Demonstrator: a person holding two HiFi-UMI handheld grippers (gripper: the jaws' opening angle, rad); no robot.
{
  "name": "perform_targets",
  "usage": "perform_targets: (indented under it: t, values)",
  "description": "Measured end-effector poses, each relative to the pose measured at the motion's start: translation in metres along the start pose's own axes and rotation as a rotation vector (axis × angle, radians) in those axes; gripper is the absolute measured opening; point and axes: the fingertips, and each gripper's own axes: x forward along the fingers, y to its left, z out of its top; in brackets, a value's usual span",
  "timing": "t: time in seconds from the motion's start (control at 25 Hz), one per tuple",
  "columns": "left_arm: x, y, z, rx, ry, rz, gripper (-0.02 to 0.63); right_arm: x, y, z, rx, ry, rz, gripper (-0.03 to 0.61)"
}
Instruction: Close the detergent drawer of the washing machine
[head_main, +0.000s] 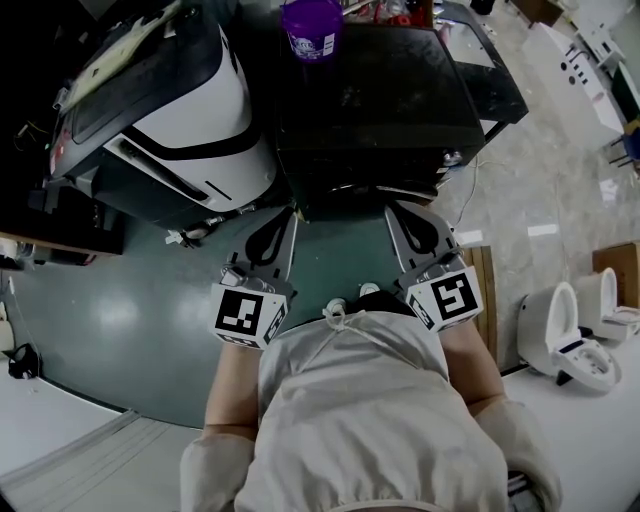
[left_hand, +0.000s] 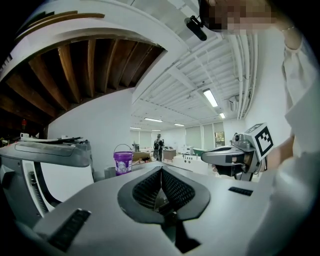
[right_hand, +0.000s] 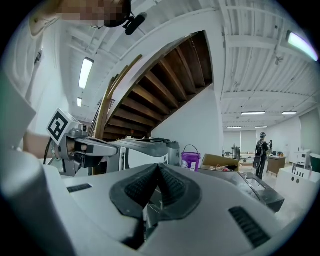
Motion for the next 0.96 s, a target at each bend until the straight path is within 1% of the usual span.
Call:
perform_targets:
  t: [0.4,0.6,0.96]
  values:
    - [0.004,0.004,0.003,-0.009,0.0,-0.004,0.02,0.007,0.0,-0.001,0.003,0.001,0.011,0.003]
    - [0.008,0.008,0.001,-0.02,0.004,-0.016,0.02,0.014,0.002,-0.003,-0.004,0.008,0.033,0.003]
    - [0.019,0.023,-0.003,-0.034,0.012,-0.013,0.02,0.029,0.0,-0.002,-0.014,0.002,0.017,0.003]
